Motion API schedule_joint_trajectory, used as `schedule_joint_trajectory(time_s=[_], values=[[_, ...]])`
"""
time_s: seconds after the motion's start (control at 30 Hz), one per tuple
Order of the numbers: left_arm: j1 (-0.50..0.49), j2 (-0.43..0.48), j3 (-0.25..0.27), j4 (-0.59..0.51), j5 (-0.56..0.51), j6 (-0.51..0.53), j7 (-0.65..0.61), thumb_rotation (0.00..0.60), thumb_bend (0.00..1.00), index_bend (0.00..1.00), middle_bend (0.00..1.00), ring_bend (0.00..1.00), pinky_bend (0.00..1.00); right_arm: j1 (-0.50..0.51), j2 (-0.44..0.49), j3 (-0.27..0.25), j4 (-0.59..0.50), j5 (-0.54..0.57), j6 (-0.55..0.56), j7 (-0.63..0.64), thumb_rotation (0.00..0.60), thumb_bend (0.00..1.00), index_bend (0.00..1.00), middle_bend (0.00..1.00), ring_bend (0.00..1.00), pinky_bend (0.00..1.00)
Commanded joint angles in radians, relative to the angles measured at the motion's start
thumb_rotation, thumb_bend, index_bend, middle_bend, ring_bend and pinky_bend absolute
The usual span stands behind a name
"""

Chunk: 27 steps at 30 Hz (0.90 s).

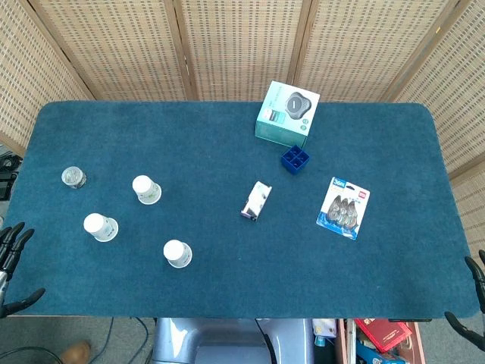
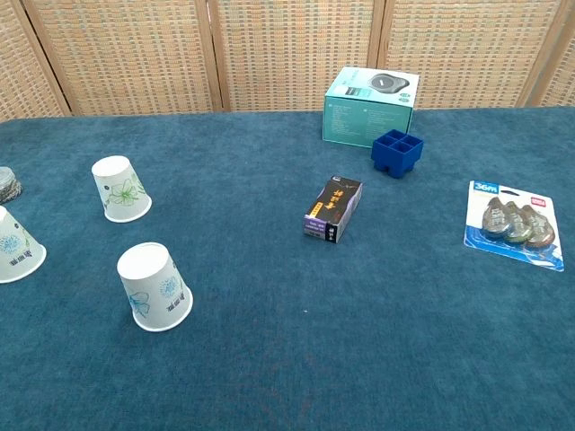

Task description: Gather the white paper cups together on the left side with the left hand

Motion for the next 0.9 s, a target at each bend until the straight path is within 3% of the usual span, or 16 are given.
schedule_joint_trajectory(time_s=[0.03, 0.37, 0.43, 0.5, 0.63, 0.77, 0.9], values=[[0.001, 0.001, 0.002, -0.001, 0.003, -0.001, 0.001, 0.600, 0.09, 0.00, 0.00, 0.00, 0.00, 0.000, 0.003, -0.001, -0.001, 0.001, -0.001, 0.005, 0.600, 0.00, 0.00, 0.00, 0.00, 0.00], [-0.043, -0.002, 0.016, 0.004, 0.068, -0.055, -0.027, 0.600, 0.09, 0.00, 0.00, 0.00, 0.00, -0.002, 0.012, -0.005, -0.006, -0.003, 0.003, 0.032, 0.600, 0.00, 0.00, 0.00, 0.00, 0.00], [-0.135, -0.024, -0.008, -0.012, 0.091, -0.181, 0.014, 0.600, 0.09, 0.00, 0.00, 0.00, 0.00, 0.003, 0.017, -0.003, -0.011, 0.005, -0.009, 0.043, 0.600, 0.00, 0.00, 0.00, 0.00, 0.00], [-0.173, -0.038, -0.024, -0.022, 0.085, -0.235, 0.029, 0.600, 0.09, 0.00, 0.00, 0.00, 0.00, 0.006, 0.019, -0.003, -0.012, 0.010, -0.015, 0.047, 0.600, 0.00, 0.00, 0.00, 0.00, 0.00], [-0.302, -0.127, -0.081, -0.011, 0.036, -0.415, 0.082, 0.600, 0.09, 0.01, 0.03, 0.04, 0.12, 0.012, 0.025, 0.001, -0.015, 0.027, -0.030, 0.061, 0.600, 0.00, 0.00, 0.00, 0.00, 0.00], [-0.400, -0.230, -0.113, 0.036, -0.019, -0.555, 0.122, 0.600, 0.09, 0.12, 0.16, 0.16, 0.21, 0.017, 0.030, 0.004, -0.016, 0.039, -0.042, 0.076, 0.600, 0.00, 0.00, 0.00, 0.00, 0.00], [-0.454, -0.306, -0.122, 0.068, -0.060, -0.632, 0.192, 0.600, 0.09, 0.19, 0.21, 0.20, 0.25, 0.021, 0.034, 0.007, -0.017, 0.049, -0.050, 0.085, 0.600, 0.00, 0.00, 0.00, 0.00, 0.00]])
